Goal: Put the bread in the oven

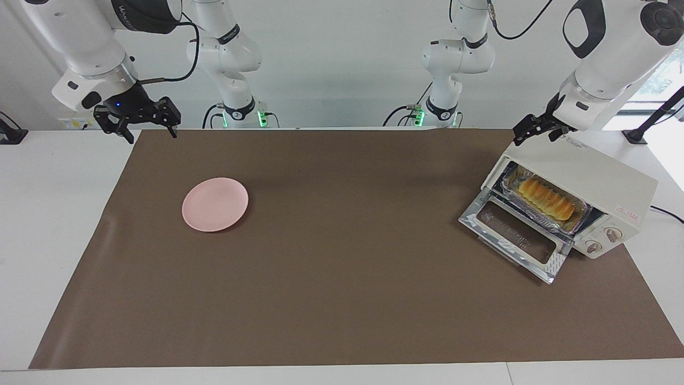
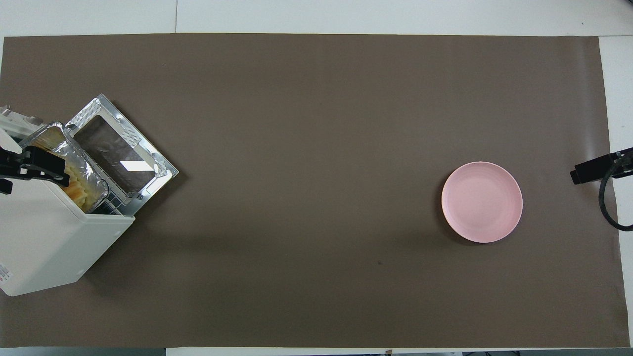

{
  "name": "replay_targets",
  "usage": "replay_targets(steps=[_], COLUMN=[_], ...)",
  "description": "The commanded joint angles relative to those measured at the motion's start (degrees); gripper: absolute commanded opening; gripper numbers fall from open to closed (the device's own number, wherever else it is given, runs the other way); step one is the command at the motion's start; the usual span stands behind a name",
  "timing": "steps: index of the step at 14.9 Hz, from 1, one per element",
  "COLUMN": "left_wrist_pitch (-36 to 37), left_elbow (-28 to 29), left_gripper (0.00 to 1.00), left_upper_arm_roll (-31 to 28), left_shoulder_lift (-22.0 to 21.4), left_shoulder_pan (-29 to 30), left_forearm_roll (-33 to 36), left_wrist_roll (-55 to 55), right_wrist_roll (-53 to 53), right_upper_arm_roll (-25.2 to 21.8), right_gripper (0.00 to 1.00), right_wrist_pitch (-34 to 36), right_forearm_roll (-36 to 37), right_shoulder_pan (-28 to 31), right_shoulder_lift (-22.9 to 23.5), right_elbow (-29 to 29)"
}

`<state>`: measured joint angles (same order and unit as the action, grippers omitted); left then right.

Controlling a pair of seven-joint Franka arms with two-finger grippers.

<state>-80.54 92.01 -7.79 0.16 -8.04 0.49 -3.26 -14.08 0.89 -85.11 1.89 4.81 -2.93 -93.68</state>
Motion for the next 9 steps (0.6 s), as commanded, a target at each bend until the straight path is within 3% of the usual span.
replay_targets(steps=[1, 4, 9], left_wrist_pitch=[1.00, 1.17, -1.72], left_elbow=[-2.44, -2.89, 3.43], left_gripper=[1.00, 1.00, 1.00], left_upper_arm_roll=[2.34, 4.18, 6.65], left_shoulder_lift=[0.89, 0.90, -1.73], left_shoulder_pan=[3.37, 4.09, 5.32], left_forearm_roll=[-0.84, 1.17, 1.01], left_wrist_roll=[1.41, 6.24, 5.38], right_wrist_roll=[-1.13, -1.13, -1.13], right_upper_arm_roll=[0.43, 0.52, 0.43], right_gripper=[1.00, 1.00, 1.00], right_wrist_pitch=[-0.05, -0.05, -0.05], right_forearm_roll=[0.83, 0.83, 0.83], right_shoulder_pan=[0.46, 0.46, 0.46], right_shoulder_lift=[-1.29, -1.20, -1.20], right_elbow=[-1.33, -1.33, -1.33])
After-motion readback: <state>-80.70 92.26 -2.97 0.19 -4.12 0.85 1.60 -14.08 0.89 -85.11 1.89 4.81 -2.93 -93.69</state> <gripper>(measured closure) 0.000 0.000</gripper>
